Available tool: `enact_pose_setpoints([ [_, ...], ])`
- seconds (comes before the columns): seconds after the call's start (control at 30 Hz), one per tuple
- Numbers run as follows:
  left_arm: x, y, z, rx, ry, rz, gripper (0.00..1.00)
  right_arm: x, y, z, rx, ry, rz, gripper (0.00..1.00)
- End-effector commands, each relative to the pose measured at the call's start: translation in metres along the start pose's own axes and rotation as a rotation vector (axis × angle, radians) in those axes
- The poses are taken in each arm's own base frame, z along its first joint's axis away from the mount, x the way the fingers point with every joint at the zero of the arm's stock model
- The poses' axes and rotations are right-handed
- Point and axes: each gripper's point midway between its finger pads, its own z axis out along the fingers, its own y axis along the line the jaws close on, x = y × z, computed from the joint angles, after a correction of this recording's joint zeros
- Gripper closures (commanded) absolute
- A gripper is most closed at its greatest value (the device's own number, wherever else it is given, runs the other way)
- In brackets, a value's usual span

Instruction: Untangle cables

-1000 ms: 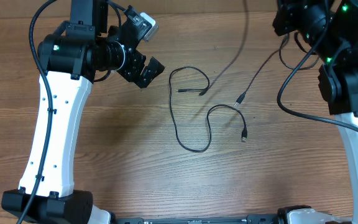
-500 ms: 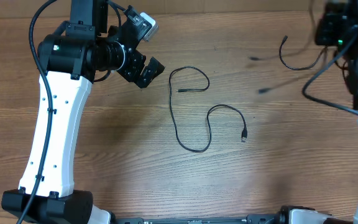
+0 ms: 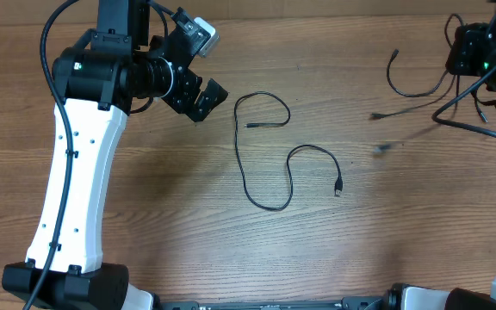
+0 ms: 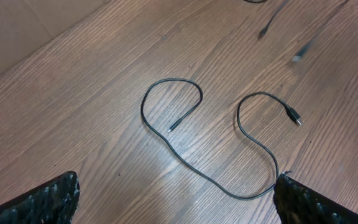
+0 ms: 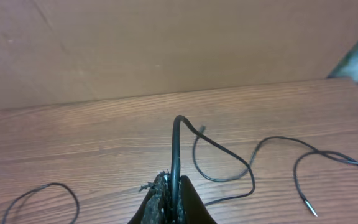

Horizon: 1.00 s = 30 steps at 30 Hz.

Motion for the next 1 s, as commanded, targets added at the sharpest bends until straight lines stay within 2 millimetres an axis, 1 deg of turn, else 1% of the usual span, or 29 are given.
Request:
enact_pose_setpoints([
  [0.0,-0.004,0.001,-0.010,-0.013,-0.022,0.030,0.01,-0.008,0.006,-0.004,-0.034,-0.024,0.000,0.96],
  [0.1,-0.004,0.001,-0.010,-0.013,-0.022,0.030,0.01,-0.005,0.001,0.000,-0.023,-0.013,0.007,0.96],
  [0.2,-0.004,0.001,-0.010,-0.013,-0.022,0.030,0.00,0.003,-0.009,0.008,-0.007,0.013,0.022,0.96],
  [0.23,-0.004,0.001,-0.010,-0.013,-0.022,0.030,0.00,0.011,-0.017,0.015,0.005,0.038,0.036,0.96],
  [0.4,-0.004,0.001,-0.010,-0.013,-0.022,0.030,0.00,0.037,-0.047,0.040,0.048,0.129,0.089,0.96],
  [0.6,-0.004,0.001,-0.010,-0.013,-0.022,0.030,0.00,0.062,-0.078,0.060,0.090,0.213,0.147,0.96],
  [0.73,-0.004,0.001,-0.010,-0.013,-0.022,0.030,0.00,0.075,-0.094,0.067,0.112,0.252,0.178,0.96],
  [0.83,-0.004,0.001,-0.010,-0.013,-0.022,0.030,0.00,0.084,-0.108,0.069,0.132,0.277,0.204,0.96],
  [0.97,-0.004,0.001,-0.010,-0.013,-0.022,0.030,0.00,0.090,-0.131,0.065,0.169,0.282,0.242,0.96],
])
